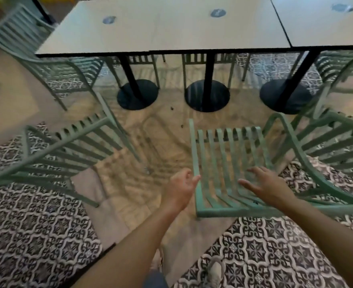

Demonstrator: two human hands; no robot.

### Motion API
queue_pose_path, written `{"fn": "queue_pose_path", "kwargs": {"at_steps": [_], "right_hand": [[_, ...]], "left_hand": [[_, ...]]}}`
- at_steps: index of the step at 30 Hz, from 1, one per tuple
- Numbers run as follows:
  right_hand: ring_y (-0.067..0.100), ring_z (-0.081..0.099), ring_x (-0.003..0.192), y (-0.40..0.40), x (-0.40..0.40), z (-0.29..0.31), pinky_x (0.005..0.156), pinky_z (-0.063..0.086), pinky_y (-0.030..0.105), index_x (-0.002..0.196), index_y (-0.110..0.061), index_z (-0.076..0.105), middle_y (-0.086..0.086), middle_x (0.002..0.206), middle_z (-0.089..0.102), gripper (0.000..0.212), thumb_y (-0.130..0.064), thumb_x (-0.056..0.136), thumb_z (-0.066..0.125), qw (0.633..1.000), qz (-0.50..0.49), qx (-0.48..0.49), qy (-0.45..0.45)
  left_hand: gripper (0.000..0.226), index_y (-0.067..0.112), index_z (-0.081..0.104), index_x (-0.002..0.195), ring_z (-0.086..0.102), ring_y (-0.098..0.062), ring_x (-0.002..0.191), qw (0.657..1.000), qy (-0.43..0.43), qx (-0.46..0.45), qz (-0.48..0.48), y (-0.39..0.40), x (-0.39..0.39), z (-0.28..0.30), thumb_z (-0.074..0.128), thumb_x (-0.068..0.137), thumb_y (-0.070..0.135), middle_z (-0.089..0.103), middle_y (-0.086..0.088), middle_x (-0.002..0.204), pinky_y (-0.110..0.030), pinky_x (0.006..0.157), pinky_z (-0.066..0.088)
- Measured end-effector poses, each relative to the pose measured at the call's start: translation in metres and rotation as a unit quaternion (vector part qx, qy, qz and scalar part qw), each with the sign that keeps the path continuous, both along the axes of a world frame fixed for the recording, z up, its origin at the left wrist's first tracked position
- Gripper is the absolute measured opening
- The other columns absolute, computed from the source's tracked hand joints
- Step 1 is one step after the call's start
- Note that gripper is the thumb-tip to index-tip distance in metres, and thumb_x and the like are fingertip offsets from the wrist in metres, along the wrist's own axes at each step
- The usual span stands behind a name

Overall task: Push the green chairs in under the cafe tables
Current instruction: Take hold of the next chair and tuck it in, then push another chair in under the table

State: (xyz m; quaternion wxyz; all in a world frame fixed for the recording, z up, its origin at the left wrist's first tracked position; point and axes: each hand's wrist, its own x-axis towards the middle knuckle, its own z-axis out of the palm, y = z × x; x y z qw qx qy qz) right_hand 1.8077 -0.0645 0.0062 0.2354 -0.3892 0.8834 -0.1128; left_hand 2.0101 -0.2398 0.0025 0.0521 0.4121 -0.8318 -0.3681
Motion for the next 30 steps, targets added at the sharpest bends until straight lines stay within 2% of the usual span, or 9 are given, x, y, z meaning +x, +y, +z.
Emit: {"fn": "queue_pose_path", "kwargs": {"at_steps": [3,7,13,15,18,20,23,26,30], "right_hand": [[0.019,0.053,0.118,-0.102,0.050,0.015,0.096,0.046,0.036,0.130,-0.020,0.053,0.002,0.131,0.055,0.075,-0.073,0.079,0.046,0.996,0.038,-0.063,-0.049],[0.020,0.052,0.119,-0.225,0.135,0.026,0.097,0.043,0.034,0.131,-0.019,0.053,0.002,0.132,0.054,0.067,-0.066,0.084,0.051,0.985,0.098,-0.093,-0.103],[0.020,0.057,0.112,-0.361,0.251,0.020,0.092,0.045,0.031,0.126,-0.014,0.057,0.004,0.123,0.062,0.065,-0.065,0.086,0.050,0.973,0.054,-0.107,-0.199],[0.019,0.058,0.109,-0.389,0.273,0.017,0.091,0.045,0.031,0.124,-0.015,0.058,0.000,0.119,0.063,0.067,-0.067,0.084,0.051,0.960,-0.011,-0.119,-0.253],[0.019,0.061,0.099,-0.427,0.283,0.008,0.093,0.050,0.041,0.117,-0.015,0.059,0.004,0.111,0.065,0.069,-0.072,0.078,0.053,0.921,-0.116,-0.135,-0.347],[0.021,0.061,0.096,-0.456,0.278,0.001,0.086,0.053,0.044,0.121,-0.013,0.055,0.007,0.109,0.064,0.068,-0.068,0.080,0.056,0.884,-0.187,-0.125,-0.410],[0.033,0.054,0.118,-0.497,0.262,-0.012,0.090,0.050,0.051,0.143,-0.015,0.036,0.016,0.137,0.049,0.078,-0.058,0.084,0.060,0.778,-0.292,-0.136,-0.539],[0.037,0.044,0.130,-0.531,0.244,-0.024,0.102,0.040,0.057,0.146,-0.019,0.031,0.019,0.147,0.038,0.077,-0.050,0.084,0.065,0.696,-0.366,-0.147,-0.600],[0.035,0.046,0.127,-0.559,0.227,-0.029,0.103,0.041,0.055,0.143,-0.014,0.035,0.017,0.141,0.043,0.069,-0.043,0.087,0.065,0.653,-0.429,-0.162,-0.602]], "left_hand": [[0.027,0.022,0.062,0.098,0.062,-0.020,0.090,0.990,0.041,0.007,0.138,-0.078,0.060,0.019,0.052,0.092,0.047,0.065,0.001,0.092,-0.034,0.079,0.049],[0.028,0.017,0.061,0.103,0.058,-0.020,0.089,0.965,0.029,0.001,0.261,-0.163,0.159,0.030,0.050,0.096,0.041,0.061,0.002,0.092,-0.032,0.076,0.044],[0.041,0.017,0.062,0.092,0.063,-0.029,0.087,0.906,0.058,0.081,0.412,-0.262,0.293,0.022,0.050,0.089,0.055,0.067,-0.007,0.092,-0.040,0.079,0.053],[0.050,0.015,0.059,0.094,0.063,-0.027,0.079,0.859,0.107,0.166,0.473,-0.287,0.317,0.018,0.047,0.086,0.063,0.066,-0.007,0.094,-0.038,0.076,0.054],[0.041,0.015,0.052,0.111,0.056,-0.019,0.069,0.765,0.209,0.296,0.533,-0.315,0.331,0.019,0.041,0.097,0.052,0.058,-0.010,0.103,-0.028,0.059,0.045],[0.048,0.015,0.047,0.124,0.058,-0.025,0.081,0.705,0.263,0.347,0.559,-0.336,0.337,0.018,0.037,0.098,0.054,0.054,-0.013,0.116,-0.035,0.067,0.048],[0.065,0.010,0.035,0.142,0.055,-0.036,0.110,0.624,0.328,0.386,0.596,-0.367,0.348,0.012,0.037,0.097,0.057,0.045,-0.017,0.139,-0.052,0.095,0.047],[0.063,0.012,0.041,0.134,0.051,-0.040,0.120,0.559,0.377,0.392,0.626,-0.396,0.358,0.008,0.040,0.093,0.061,0.044,-0.017,0.141,-0.054,0.100,0.044],[0.054,0.007,0.047,0.121,0.055,-0.037,0.112,0.483,0.401,0.377,0.681,-0.427,0.368,-0.001,0.049,0.093,0.053,0.052,-0.020,0.126,-0.050,0.094,0.050]]}}
